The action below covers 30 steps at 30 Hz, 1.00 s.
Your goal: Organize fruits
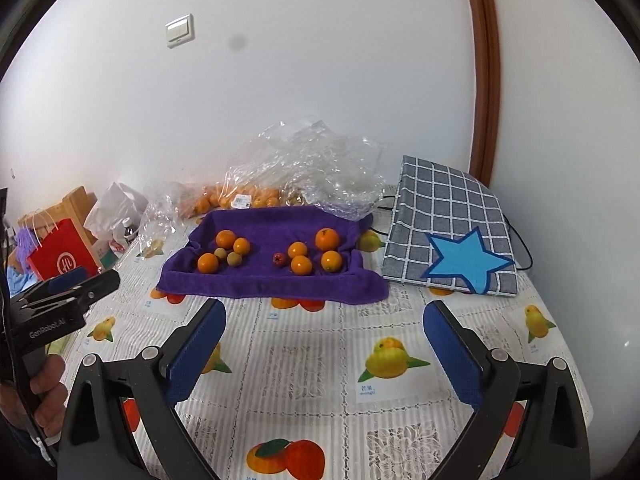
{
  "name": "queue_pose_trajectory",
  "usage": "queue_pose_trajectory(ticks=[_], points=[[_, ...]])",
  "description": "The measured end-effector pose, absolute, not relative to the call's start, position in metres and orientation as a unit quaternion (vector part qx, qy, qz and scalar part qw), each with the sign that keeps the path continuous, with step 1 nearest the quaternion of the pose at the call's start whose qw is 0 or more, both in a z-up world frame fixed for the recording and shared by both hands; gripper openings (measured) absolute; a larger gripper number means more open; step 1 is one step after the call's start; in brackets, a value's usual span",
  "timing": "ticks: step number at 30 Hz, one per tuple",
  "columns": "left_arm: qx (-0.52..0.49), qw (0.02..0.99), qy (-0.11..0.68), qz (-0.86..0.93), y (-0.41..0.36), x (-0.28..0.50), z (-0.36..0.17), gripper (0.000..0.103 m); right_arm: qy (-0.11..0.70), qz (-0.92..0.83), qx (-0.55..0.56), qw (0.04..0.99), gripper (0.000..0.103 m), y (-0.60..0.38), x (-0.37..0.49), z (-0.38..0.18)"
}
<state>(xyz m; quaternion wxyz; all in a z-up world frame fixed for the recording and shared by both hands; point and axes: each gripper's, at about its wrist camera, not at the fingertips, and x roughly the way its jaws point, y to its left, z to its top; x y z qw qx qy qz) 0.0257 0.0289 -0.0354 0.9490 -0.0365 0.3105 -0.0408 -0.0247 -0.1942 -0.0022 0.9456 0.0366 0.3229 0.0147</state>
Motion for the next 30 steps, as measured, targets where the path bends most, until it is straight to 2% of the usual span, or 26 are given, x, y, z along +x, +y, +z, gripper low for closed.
queue_pose_trajectory(ticks=[30], points=[[-0.045,0.948,0.312,-0.032,0.041,0.022,-0.037,0.084,0.323,0.003,0.029,0.946,0.098,-0.197,-0.03,-0.003]])
